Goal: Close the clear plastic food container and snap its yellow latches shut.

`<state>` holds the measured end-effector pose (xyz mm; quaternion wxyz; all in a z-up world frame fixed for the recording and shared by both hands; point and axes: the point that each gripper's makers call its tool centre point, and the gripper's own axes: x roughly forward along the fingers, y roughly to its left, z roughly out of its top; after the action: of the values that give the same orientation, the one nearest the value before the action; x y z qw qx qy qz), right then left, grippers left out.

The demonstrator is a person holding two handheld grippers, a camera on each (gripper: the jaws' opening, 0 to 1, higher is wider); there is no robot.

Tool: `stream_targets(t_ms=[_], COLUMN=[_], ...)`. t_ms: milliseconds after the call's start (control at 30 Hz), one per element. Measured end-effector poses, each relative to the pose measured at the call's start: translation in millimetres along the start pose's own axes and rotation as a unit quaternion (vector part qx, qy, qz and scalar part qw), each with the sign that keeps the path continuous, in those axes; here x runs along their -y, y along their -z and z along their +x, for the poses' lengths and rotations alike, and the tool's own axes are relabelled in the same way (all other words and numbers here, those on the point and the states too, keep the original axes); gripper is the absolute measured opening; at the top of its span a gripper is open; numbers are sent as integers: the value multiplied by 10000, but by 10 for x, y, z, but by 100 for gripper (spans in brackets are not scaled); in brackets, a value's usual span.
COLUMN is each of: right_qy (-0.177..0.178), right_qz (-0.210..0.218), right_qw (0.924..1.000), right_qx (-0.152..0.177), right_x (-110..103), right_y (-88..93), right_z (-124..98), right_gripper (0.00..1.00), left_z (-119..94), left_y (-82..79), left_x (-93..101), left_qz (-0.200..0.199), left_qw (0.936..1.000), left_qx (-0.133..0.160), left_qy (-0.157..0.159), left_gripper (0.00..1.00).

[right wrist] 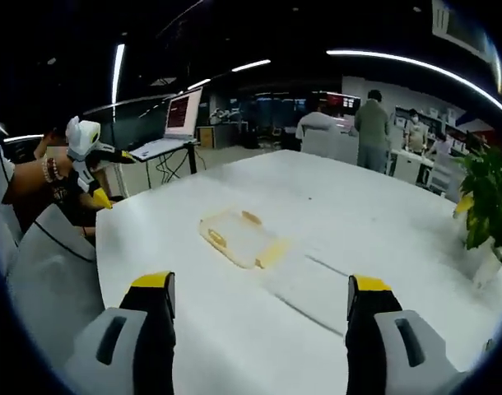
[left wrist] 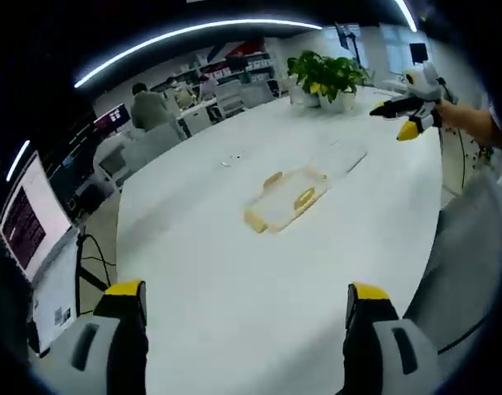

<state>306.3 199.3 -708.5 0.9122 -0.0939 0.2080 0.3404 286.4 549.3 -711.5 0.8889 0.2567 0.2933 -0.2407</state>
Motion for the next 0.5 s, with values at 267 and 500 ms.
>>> stream_targets(t_ms=[267,500], right_qy=[-179,-451], right_qz=[-621,-1076], right_qw=[9979,9928], right_qx=[-96,-266], right_x=[70,170], right_y=[-142,-288], right_z=[216,474], right_gripper=[87,88], left_z=[314,723], left_y=[-340,-606], left_x=[-36,-76], left_qz=[727,1380], left_qw=[9957,9851], left_qx=[-117,-233], left_qy=[560,999], left_gripper=[99,99])
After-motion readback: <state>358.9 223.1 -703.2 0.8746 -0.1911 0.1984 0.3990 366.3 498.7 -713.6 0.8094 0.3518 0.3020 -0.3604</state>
